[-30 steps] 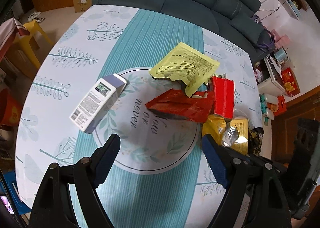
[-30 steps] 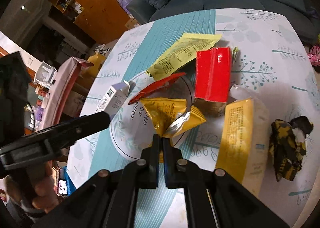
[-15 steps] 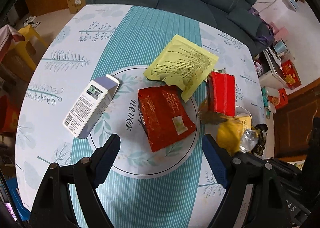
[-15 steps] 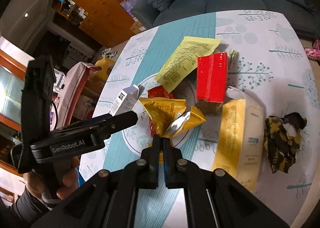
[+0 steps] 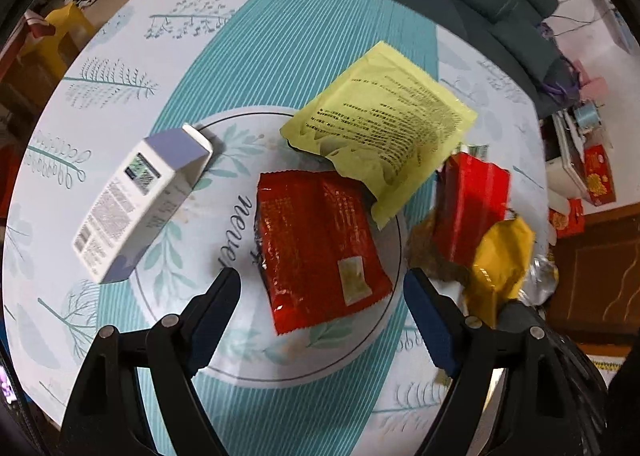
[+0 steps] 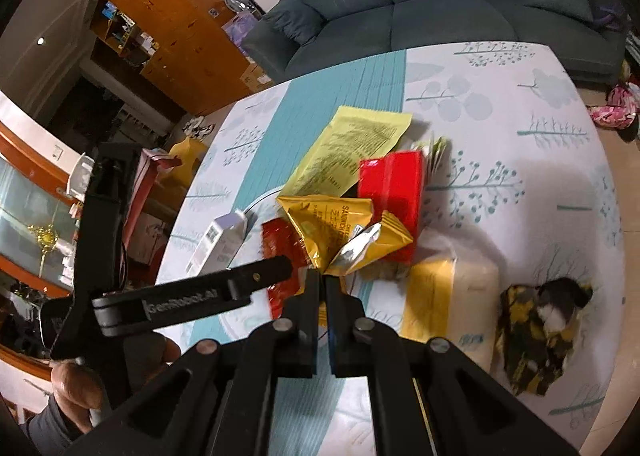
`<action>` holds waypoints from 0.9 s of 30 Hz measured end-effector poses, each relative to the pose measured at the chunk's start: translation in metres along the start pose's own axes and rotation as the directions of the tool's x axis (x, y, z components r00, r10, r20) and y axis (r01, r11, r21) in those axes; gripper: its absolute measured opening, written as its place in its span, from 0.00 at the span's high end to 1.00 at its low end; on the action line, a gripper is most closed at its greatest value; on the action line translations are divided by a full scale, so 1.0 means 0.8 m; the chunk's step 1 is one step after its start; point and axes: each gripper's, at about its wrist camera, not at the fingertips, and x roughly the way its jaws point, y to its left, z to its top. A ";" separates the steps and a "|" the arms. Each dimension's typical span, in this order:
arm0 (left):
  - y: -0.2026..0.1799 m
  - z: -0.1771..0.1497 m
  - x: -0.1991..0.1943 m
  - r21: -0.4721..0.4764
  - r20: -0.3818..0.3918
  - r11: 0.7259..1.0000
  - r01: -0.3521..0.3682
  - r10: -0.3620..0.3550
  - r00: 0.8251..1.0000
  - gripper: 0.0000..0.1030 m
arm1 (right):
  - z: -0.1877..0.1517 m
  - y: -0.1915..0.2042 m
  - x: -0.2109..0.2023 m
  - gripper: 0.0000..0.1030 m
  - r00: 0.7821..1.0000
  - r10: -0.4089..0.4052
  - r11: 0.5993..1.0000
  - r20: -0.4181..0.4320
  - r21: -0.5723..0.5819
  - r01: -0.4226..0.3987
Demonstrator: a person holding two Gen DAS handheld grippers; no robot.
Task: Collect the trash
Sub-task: 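Grasp the red wrapper with the left tool while the right tool grasps the yellow-and-silver wrapper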
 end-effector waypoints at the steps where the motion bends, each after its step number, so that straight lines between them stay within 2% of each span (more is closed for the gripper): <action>1: -0.001 0.002 0.004 -0.012 -0.005 1.000 -0.002 0.002 1.000 0.20 | 0.003 -0.002 0.002 0.97 1.000 -0.006 1.000 0.003 0.001 0.006; 4: -0.005 0.009 0.016 -0.040 -0.009 0.999 -0.024 0.024 1.000 0.20 | 0.007 -0.007 0.004 0.97 1.000 -0.013 1.000 0.008 0.011 0.013; 8: -0.007 0.017 0.036 -0.063 -0.024 0.993 -0.101 0.100 0.995 0.20 | 0.009 -0.012 0.003 0.97 1.000 -0.021 1.000 0.014 0.013 0.021; 11: -0.006 0.017 0.048 -0.087 -0.039 0.990 -0.114 0.111 0.993 0.21 | 0.008 -0.014 0.001 0.97 1.000 -0.025 1.000 0.015 0.011 0.024; 16: -0.018 0.013 0.047 -0.026 -0.010 0.988 -0.150 0.150 0.989 0.40 | 0.006 -0.016 -0.002 0.97 1.000 -0.026 1.000 0.016 0.013 0.026; 17: -0.022 0.011 0.047 -0.020 -0.006 0.988 -0.151 0.151 0.988 0.49 | 0.006 -0.016 -0.003 0.97 1.000 -0.026 1.000 0.016 0.012 0.026; 19: -0.022 0.006 0.040 -0.004 0.009 0.988 -0.155 0.155 0.988 0.59 | 0.004 -0.015 -0.005 0.97 1.000 -0.025 1.000 0.019 0.011 0.025; 20: -0.022 0.004 0.036 0.008 0.015 0.989 -0.146 0.146 0.989 0.69 | 0.003 -0.013 -0.006 0.97 1.000 -0.024 1.000 0.020 0.009 0.024; 21: -0.023 0.001 0.033 0.016 0.015 0.990 -0.143 0.142 0.990 0.75 | 0.001 -0.011 -0.007 0.97 1.000 -0.024 1.000 0.021 0.006 0.024; 27: -0.017 -0.033 0.004 0.049 0.042 0.991 -0.122 0.120 0.992 0.84 | -0.015 0.010 -0.014 0.97 1.000 -0.018 1.000 0.022 -0.010 0.019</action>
